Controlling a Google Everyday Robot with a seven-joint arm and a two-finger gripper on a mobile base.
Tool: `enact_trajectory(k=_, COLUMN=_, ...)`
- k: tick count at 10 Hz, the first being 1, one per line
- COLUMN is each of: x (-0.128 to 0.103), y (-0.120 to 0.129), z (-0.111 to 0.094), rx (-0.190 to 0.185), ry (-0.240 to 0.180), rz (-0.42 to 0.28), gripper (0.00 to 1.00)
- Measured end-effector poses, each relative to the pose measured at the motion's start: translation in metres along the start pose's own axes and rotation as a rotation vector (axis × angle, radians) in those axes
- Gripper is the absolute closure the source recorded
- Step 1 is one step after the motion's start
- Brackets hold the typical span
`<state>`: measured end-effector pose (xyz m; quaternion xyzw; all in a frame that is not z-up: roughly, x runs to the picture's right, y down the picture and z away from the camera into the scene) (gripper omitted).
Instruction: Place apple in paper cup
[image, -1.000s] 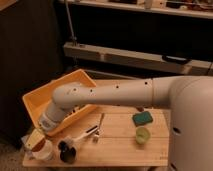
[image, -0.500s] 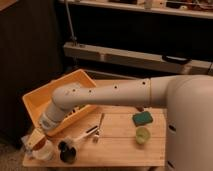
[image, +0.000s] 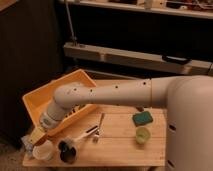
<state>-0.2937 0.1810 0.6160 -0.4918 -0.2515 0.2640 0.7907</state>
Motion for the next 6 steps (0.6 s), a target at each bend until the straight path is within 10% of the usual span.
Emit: enact_trajectory(k=6, x=0.0003, y=-0.0018, z=-0.0044, rx=-0.026, ry=-0.015, rz=0.011, gripper=0.2)
